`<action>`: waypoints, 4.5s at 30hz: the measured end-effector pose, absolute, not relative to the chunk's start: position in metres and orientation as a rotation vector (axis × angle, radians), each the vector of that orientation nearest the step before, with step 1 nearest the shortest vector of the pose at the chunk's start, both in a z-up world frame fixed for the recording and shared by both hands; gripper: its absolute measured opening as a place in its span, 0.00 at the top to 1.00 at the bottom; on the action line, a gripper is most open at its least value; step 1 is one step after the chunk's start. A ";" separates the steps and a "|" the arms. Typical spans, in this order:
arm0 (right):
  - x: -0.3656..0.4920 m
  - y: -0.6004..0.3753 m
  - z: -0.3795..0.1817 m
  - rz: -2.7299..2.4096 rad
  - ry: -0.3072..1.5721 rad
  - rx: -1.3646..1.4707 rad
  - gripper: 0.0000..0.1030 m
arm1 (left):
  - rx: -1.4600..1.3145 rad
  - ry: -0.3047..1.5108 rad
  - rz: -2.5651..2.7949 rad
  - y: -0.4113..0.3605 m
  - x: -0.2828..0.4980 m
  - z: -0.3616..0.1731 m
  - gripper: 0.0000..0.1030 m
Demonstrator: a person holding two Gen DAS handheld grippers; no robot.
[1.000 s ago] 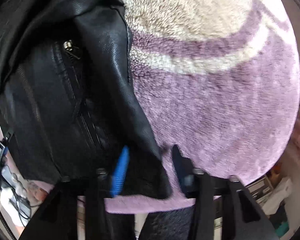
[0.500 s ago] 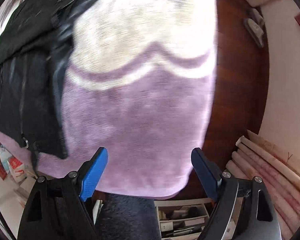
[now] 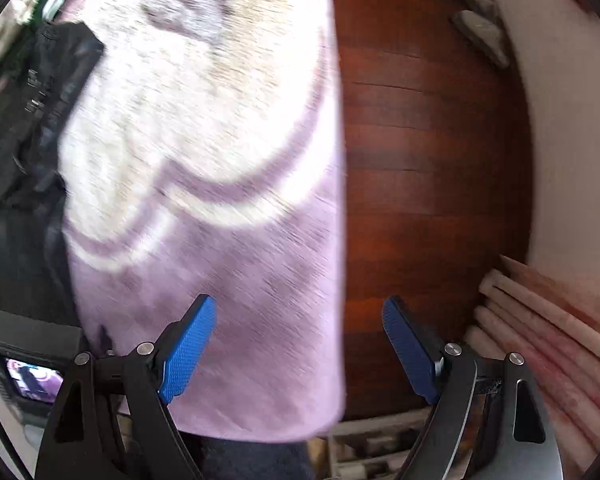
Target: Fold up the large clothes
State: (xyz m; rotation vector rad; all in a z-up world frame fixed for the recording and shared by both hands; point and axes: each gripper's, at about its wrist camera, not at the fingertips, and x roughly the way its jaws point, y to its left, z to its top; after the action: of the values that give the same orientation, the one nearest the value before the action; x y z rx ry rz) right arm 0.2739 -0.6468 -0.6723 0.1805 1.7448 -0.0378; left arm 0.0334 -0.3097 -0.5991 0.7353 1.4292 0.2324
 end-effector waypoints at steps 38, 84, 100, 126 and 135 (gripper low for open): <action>0.485 -0.081 -0.635 0.255 1.753 0.207 0.79 | -0.366 1.413 0.213 0.114 0.056 -0.511 0.89; 0.583 -0.205 -0.707 0.861 1.626 0.646 0.70 | -0.587 1.481 0.314 0.182 0.130 -0.586 0.09; 0.374 -0.467 -0.649 0.038 1.639 1.086 0.43 | -0.441 1.452 0.201 0.122 0.195 -0.499 0.09; 0.510 -0.299 -0.650 0.379 1.830 0.122 0.64 | -0.488 1.454 0.400 0.145 0.179 -0.493 0.05; 0.430 -0.486 -0.582 0.338 1.698 0.500 0.32 | -0.463 1.486 0.145 0.035 0.228 -0.506 0.05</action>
State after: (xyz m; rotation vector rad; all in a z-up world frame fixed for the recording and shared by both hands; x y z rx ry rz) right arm 0.4298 -0.4861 -0.5819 0.5003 1.6984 0.3380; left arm 0.2281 0.0347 -0.5057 -0.4633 1.4862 0.1448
